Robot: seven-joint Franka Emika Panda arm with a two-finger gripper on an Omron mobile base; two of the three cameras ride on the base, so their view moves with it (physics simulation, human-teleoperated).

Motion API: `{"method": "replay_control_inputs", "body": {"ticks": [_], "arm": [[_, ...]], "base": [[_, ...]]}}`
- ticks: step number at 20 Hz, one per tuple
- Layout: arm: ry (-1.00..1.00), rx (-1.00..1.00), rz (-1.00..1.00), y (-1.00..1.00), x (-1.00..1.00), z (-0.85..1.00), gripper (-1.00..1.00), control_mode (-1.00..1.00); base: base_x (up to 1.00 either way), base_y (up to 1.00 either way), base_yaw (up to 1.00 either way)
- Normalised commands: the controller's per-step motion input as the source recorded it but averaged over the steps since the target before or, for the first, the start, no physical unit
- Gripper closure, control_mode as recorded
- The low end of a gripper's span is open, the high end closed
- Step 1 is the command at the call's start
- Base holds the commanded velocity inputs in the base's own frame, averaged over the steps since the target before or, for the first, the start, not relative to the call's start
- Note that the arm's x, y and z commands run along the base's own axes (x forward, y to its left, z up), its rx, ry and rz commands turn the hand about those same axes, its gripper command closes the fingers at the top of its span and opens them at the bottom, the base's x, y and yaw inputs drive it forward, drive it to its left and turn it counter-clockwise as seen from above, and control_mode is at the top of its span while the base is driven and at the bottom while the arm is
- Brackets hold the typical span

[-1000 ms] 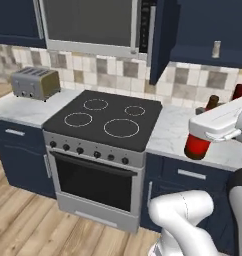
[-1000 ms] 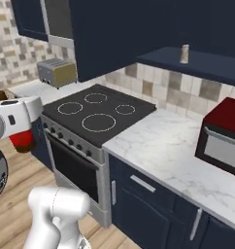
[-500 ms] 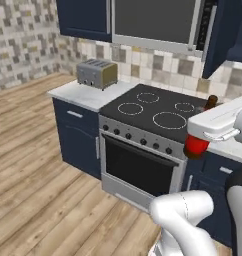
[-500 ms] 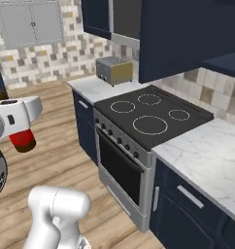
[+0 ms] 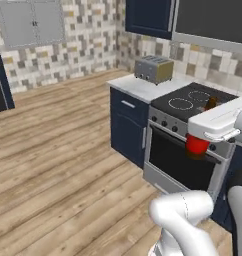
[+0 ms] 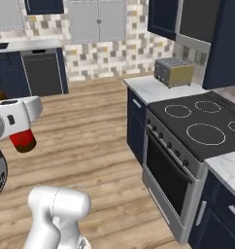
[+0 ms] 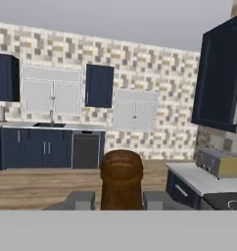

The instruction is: Get the candle and the beer from the cabinet and move them to the dining counter.

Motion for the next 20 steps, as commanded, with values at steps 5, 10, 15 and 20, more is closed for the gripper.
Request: {"method": "replay_control_inputs", "body": {"ticks": [5, 10, 15, 20], "arm": [[0.00, 0.00, 0.00, 0.00, 0.00, 0.00, 1.00, 1.00], [0.00, 0.00, 0.00, 0.00, 0.00, 0.00, 1.00, 1.00], [0.00, 0.00, 0.00, 0.00, 0.00, 0.00, 1.00, 1.00], [0.00, 0.00, 0.00, 0.00, 0.00, 0.00, 1.00, 1.00]], "base": [[-0.22, 0.49, 0.45], [-0.18, 0.46, 0.45], [-0.10, 0.44, 0.44], [-0.05, 0.44, 0.44]]}}
